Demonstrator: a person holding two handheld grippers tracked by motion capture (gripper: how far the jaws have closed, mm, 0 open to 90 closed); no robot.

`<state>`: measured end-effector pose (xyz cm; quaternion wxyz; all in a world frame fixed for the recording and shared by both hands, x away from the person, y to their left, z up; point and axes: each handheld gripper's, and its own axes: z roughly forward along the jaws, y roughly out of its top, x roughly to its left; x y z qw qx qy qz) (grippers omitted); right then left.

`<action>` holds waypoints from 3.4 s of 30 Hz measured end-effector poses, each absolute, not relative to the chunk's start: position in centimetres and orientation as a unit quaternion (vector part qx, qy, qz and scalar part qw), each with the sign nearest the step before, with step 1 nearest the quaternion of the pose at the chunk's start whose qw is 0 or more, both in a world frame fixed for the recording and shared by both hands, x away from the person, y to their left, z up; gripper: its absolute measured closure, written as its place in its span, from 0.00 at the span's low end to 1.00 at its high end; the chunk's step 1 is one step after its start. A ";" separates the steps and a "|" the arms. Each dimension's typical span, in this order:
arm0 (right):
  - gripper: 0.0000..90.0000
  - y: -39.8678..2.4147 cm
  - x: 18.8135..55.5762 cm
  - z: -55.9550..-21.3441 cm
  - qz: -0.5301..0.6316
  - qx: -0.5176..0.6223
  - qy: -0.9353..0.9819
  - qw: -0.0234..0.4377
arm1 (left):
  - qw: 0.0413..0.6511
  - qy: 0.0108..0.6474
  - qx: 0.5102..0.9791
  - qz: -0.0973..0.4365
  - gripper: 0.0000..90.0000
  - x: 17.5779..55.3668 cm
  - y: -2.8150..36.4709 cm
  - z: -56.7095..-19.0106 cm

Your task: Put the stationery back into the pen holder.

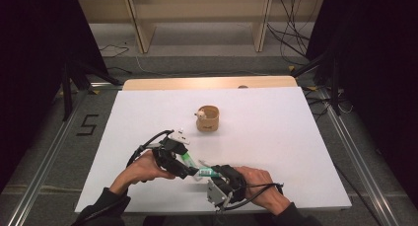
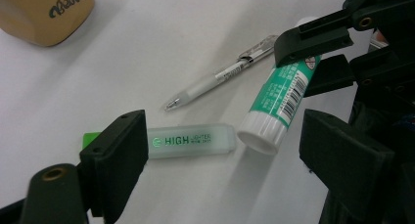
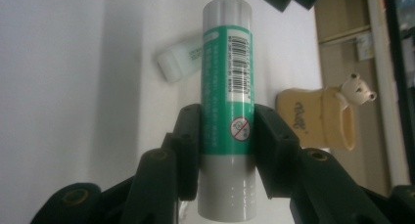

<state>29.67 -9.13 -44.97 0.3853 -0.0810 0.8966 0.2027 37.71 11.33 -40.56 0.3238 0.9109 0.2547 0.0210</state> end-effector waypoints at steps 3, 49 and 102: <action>0.73 -9.0 29.4 -45.1 0.194 -0.101 0.886 0.409 | 0.320 0.249 0.914 0.018 0.20 37.7 11.1 -40.6; 0.73 -8.4 28.2 -47.4 0.111 -0.318 0.772 0.540 | 0.243 0.132 0.960 -0.043 0.58 38.0 6.8 -41.2; 0.32 -14.1 30.4 -42.4 0.365 0.064 0.843 0.391 | 0.354 0.267 0.896 0.044 0.72 40.4 9.0 -40.6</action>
